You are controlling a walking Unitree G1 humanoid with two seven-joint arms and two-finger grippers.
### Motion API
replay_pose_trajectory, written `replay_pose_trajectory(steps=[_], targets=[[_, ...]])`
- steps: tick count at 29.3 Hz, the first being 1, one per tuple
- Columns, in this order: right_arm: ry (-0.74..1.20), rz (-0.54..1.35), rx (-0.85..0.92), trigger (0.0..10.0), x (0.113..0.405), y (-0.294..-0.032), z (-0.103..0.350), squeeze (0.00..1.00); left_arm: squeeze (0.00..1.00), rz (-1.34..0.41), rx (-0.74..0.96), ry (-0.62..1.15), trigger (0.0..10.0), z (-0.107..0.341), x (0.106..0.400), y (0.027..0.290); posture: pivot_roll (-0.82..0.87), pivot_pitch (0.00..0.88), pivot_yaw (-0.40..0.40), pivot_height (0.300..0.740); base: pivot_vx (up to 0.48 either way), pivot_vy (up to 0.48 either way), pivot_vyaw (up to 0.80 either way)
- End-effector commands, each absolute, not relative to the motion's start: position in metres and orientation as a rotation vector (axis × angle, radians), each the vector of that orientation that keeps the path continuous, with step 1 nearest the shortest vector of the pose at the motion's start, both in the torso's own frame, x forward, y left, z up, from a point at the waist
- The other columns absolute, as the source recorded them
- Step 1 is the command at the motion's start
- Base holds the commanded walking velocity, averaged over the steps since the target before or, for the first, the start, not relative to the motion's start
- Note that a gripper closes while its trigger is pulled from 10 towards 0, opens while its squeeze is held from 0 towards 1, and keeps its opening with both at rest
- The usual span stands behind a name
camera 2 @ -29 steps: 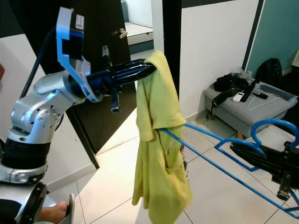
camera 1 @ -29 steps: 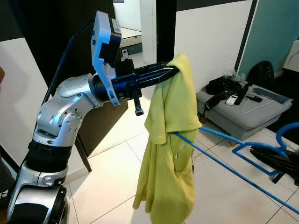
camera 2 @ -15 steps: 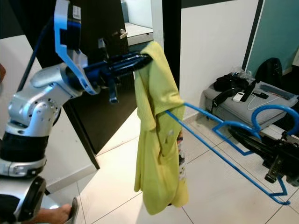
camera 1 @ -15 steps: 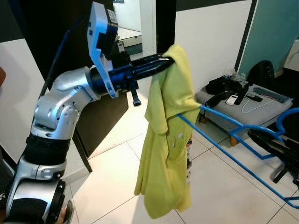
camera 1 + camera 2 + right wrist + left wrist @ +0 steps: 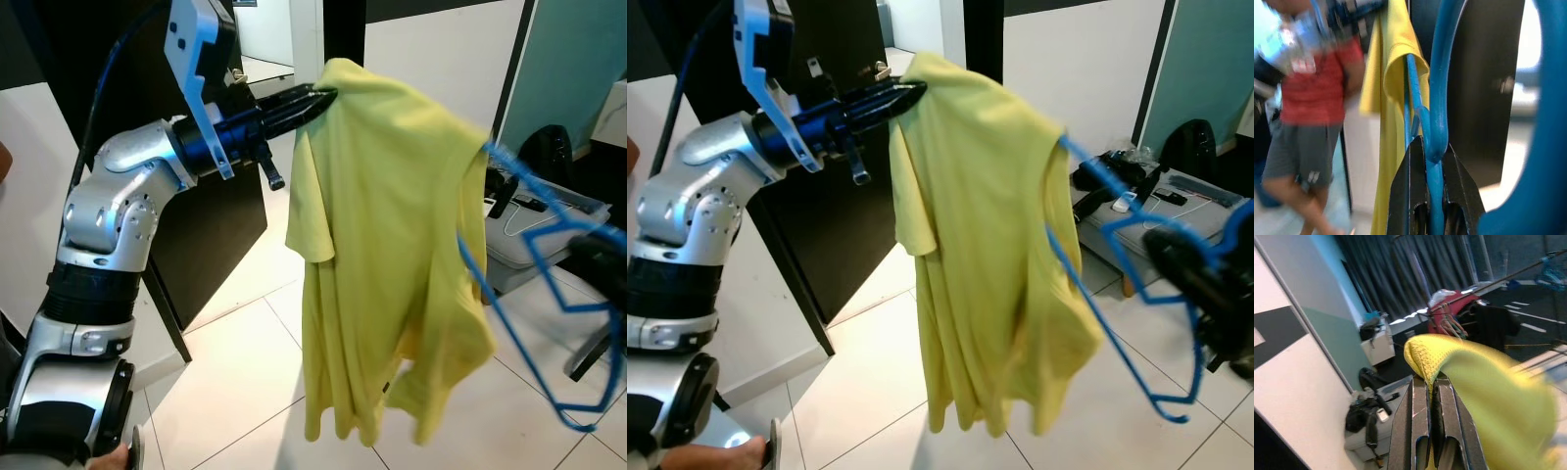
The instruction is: Hang hanger
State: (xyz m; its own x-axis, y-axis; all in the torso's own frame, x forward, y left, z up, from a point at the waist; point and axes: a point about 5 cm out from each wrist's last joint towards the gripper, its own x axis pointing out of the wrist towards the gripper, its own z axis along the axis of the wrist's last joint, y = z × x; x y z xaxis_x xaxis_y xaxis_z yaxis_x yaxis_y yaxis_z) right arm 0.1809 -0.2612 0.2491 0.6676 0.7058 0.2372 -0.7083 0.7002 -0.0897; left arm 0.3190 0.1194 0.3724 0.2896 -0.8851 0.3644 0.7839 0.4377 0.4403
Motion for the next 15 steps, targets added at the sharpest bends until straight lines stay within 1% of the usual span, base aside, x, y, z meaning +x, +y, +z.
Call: replay_pose_trajectory(steps=[1,4,8,10,12,13,14,15], targets=[[-0.253,0.813,-0.019,10.0,0.182,-0.255,0.247,0.00,0.00,-1.128,0.219,-0.668,10.0,0.386,0.315,0.124,-0.10,0.000,0.075,0.740,0.000,0.000,0.00],[-0.305,0.757,0.025,10.0,0.197,-0.244,0.243,0.00,0.00,-1.267,0.274,-0.698,10.0,0.394,0.300,0.118,-0.08,0.000,0.080,0.740,0.000,0.000,0.00],[-0.344,0.716,0.041,10.0,0.204,-0.244,0.247,0.00,0.00,-1.307,0.290,-0.705,10.0,0.397,0.295,0.116,-0.08,0.000,0.082,0.740,0.000,0.000,0.00],[-0.426,0.665,0.093,10.0,0.212,-0.245,0.257,0.00,0.00,-1.353,0.315,-0.710,10.0,0.400,0.288,0.112,-0.08,0.000,0.083,0.740,0.000,0.000,0.00],[-0.426,0.665,0.093,10.0,0.212,-0.245,0.257,0.00,0.00,-1.353,0.315,-0.710,10.0,0.400,0.288,0.112,-0.08,0.000,0.083,0.740,0.000,0.000,0.00],[-0.457,0.652,0.121,10.0,0.215,-0.245,0.261,0.00,0.00,-1.369,0.322,-0.711,10.0,0.401,0.286,0.110,-0.08,0.000,0.083,0.740,0.000,0.000,0.00],[-0.439,0.692,0.120,10.0,0.216,-0.237,0.258,0.00,0.00,-1.383,0.331,-0.710,10.0,0.401,0.284,0.108,-0.08,0.000,0.085,0.740,0.000,0.000,0.00],[-0.439,0.692,0.120,10.0,0.216,-0.237,0.258,0.00,0.00,-1.383,0.331,-0.710,10.0,0.401,0.284,0.108,-0.08,0.000,0.085,0.740,0.000,0.000,0.00]])
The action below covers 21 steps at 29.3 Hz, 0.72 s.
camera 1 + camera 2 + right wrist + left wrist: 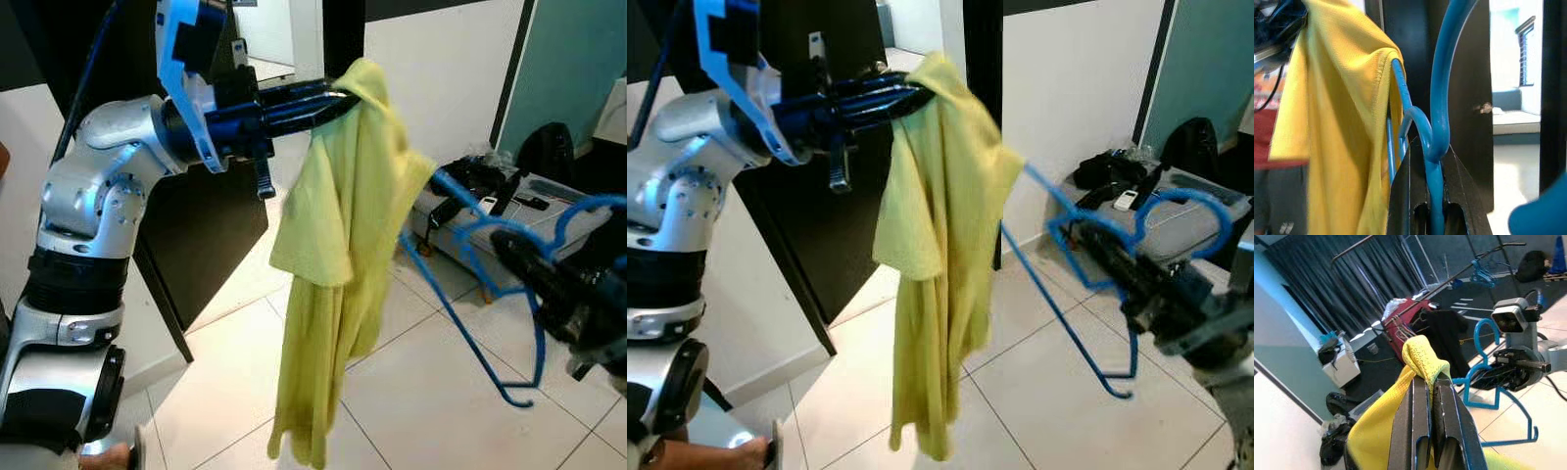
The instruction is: Hang hanger
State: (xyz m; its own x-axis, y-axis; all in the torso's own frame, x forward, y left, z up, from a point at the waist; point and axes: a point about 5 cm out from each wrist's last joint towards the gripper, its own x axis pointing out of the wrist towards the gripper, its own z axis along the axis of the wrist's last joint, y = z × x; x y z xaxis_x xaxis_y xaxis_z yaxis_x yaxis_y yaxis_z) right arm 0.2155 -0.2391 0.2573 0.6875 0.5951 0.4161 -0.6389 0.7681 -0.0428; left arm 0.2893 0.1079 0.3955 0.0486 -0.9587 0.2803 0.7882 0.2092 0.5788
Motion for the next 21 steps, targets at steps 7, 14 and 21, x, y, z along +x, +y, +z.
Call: replay_pose_trajectory(steps=[7,14,21], targets=[[-0.318,1.054,0.165,10.0,0.196,-0.194,0.234,0.00,0.00,-1.391,0.381,-0.689,10.0,0.399,0.285,0.104,-0.08,0.000,0.084,0.740,0.000,0.000,0.00],[-0.423,1.022,0.303,10.0,0.199,-0.200,0.241,0.00,0.00,-1.372,0.418,-0.689,10.0,0.403,0.287,0.109,-0.08,0.000,0.080,0.740,0.000,0.000,0.00],[-0.474,0.897,0.365,10.0,0.200,-0.226,0.237,0.00,0.00,-1.311,0.462,-0.699,10.0,0.414,0.290,0.127,-0.07,0.000,0.079,0.740,0.000,0.000,0.00]])
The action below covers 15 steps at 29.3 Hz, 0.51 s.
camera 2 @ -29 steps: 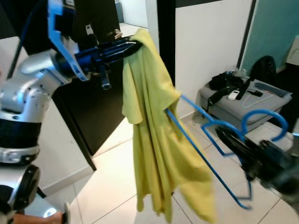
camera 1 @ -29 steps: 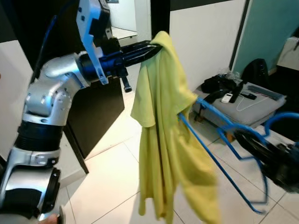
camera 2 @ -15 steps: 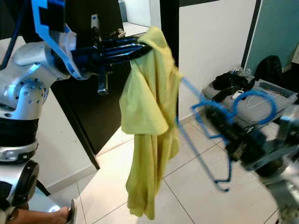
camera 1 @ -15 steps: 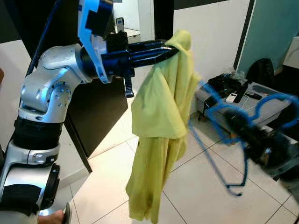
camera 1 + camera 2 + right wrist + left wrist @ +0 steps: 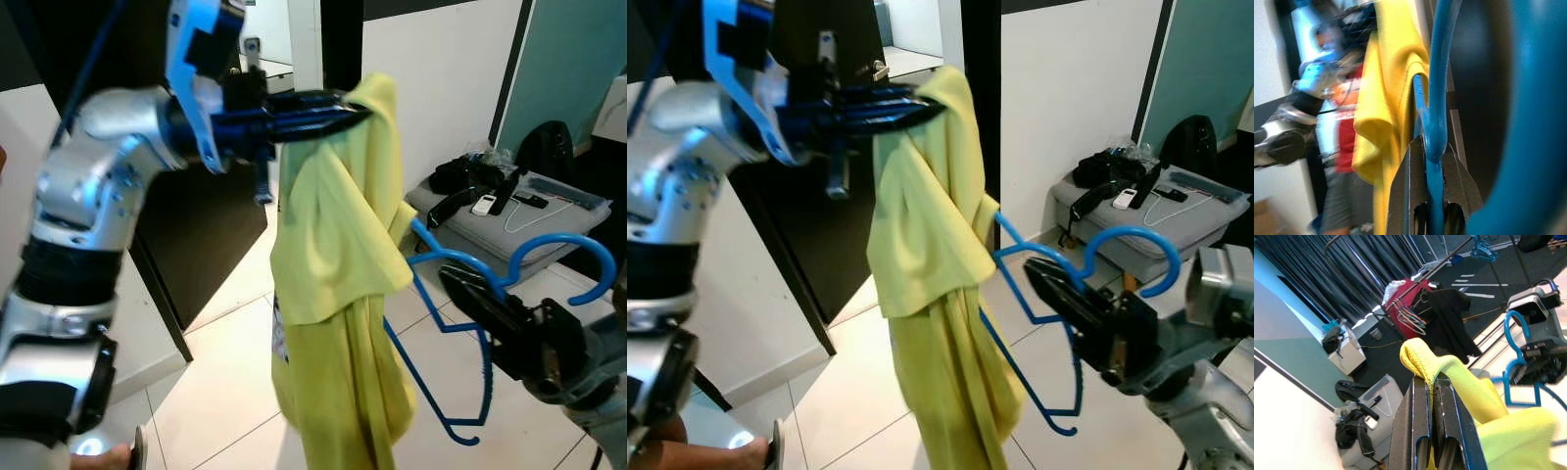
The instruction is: Hang hanger
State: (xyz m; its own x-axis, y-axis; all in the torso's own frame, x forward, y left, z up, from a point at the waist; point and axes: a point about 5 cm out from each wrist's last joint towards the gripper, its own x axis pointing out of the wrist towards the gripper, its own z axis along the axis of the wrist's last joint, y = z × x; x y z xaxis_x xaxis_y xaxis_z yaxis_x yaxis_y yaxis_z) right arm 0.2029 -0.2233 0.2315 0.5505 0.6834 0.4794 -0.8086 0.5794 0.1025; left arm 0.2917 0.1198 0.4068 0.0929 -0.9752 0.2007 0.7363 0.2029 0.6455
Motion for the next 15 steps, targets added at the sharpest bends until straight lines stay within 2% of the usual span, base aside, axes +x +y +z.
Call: replay_pose_trajectory(steps=[1,7,12,13,15], targets=[[-0.502,0.929,0.410,10.0,0.194,-0.228,0.239,0.00,0.00,-1.301,0.473,-0.698,10.0,0.415,0.290,0.130,-0.07,0.000,0.080,0.740,0.000,0.000,0.00],[-0.548,1.025,0.537,10.0,0.179,-0.232,0.237,0.00,0.00,-1.265,0.506,-0.699,10.0,0.421,0.292,0.139,-0.07,0.000,0.082,0.740,0.000,0.000,0.00],[-0.470,1.083,0.537,10.0,0.176,-0.224,0.228,0.00,0.00,-1.256,0.519,-0.700,10.0,0.423,0.292,0.141,-0.06,0.000,0.084,0.740,0.000,0.000,0.00],[-0.380,1.118,0.480,10.0,0.177,-0.214,0.221,0.00,0.00,-1.281,0.533,-0.694,10.0,0.423,0.291,0.139,-0.06,0.000,0.086,0.740,0.000,0.000,0.00],[-0.359,1.121,0.456,10.0,0.178,-0.212,0.219,0.00,0.00,-1.293,0.537,-0.691,10.0,0.422,0.291,0.138,-0.06,0.000,0.086,0.740,0.000,0.000,0.00]])
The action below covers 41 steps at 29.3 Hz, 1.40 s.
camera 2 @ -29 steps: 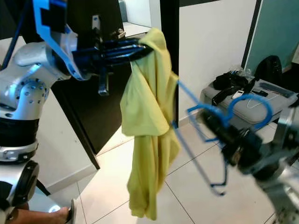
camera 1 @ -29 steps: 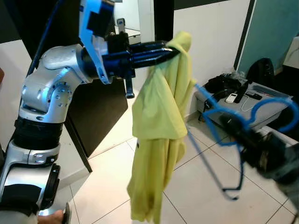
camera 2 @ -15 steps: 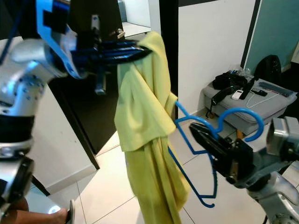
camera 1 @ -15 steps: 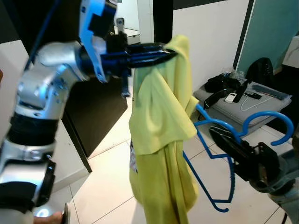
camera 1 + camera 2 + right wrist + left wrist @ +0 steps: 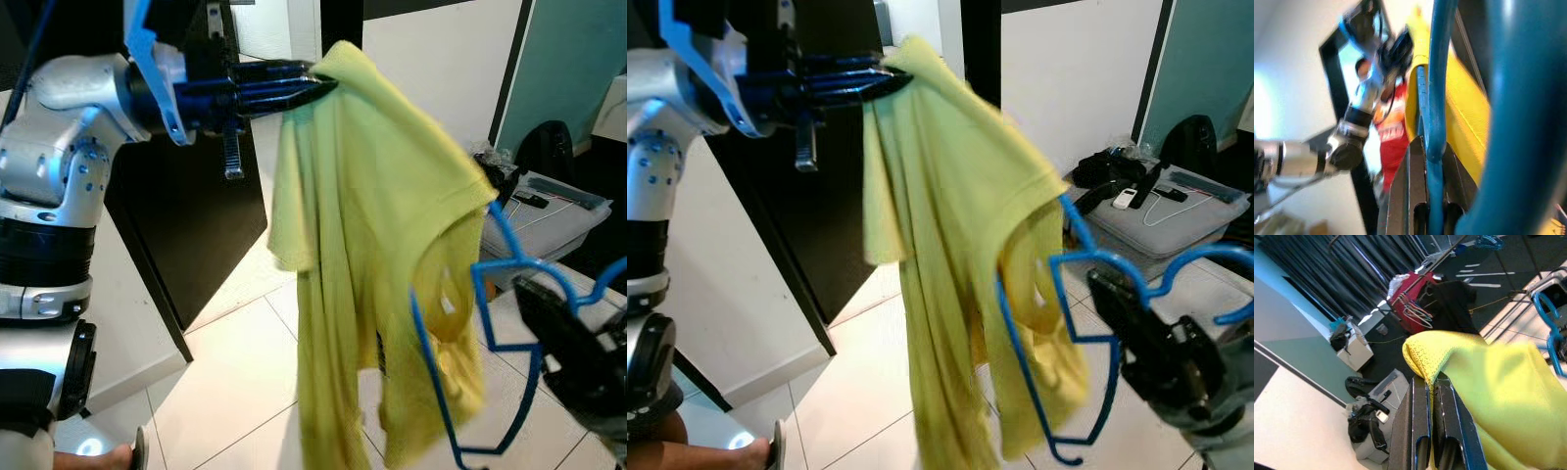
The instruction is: Hang hanger
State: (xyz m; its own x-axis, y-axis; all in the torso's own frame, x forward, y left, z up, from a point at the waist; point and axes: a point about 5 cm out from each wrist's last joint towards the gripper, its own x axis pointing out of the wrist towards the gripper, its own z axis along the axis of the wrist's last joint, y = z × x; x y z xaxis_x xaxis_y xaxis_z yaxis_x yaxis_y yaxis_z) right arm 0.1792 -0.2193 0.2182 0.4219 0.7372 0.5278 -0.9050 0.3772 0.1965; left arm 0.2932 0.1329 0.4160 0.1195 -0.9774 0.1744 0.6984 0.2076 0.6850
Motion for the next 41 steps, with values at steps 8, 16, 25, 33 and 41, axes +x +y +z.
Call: replay_pose_trajectory(steps=[8,16,25,33,41], targets=[[-0.352,1.050,0.354,10.0,0.190,-0.215,0.223,0.00,0.00,-1.367,0.542,-0.690,10.0,0.419,0.285,0.128,-0.06,0.000,0.086,0.740,0.000,0.000,0.00],[-0.512,0.957,0.345,10.0,0.200,-0.224,0.249,0.00,0.00,-1.400,0.547,-0.683,10.0,0.417,0.283,0.124,-0.06,0.000,0.088,0.740,0.000,0.000,0.00],[-0.605,0.974,0.339,10.0,0.199,-0.226,0.266,0.00,0.00,-1.362,0.556,-0.667,10.0,0.415,0.286,0.126,-0.07,0.000,0.086,0.740,0.000,0.000,0.00],[-0.603,0.993,0.335,10.0,0.195,-0.226,0.267,0.00,0.00,-1.219,0.557,-0.667,10.0,0.422,0.299,0.142,-0.06,0.000,0.087,0.740,0.000,0.000,0.00],[-0.623,1.011,0.339,10.0,0.195,-0.223,0.271,0.00,1.00,-1.245,0.505,-0.648,10.0,0.419,0.302,0.142,-0.06,0.000,0.088,0.740,0.000,0.000,0.00]])
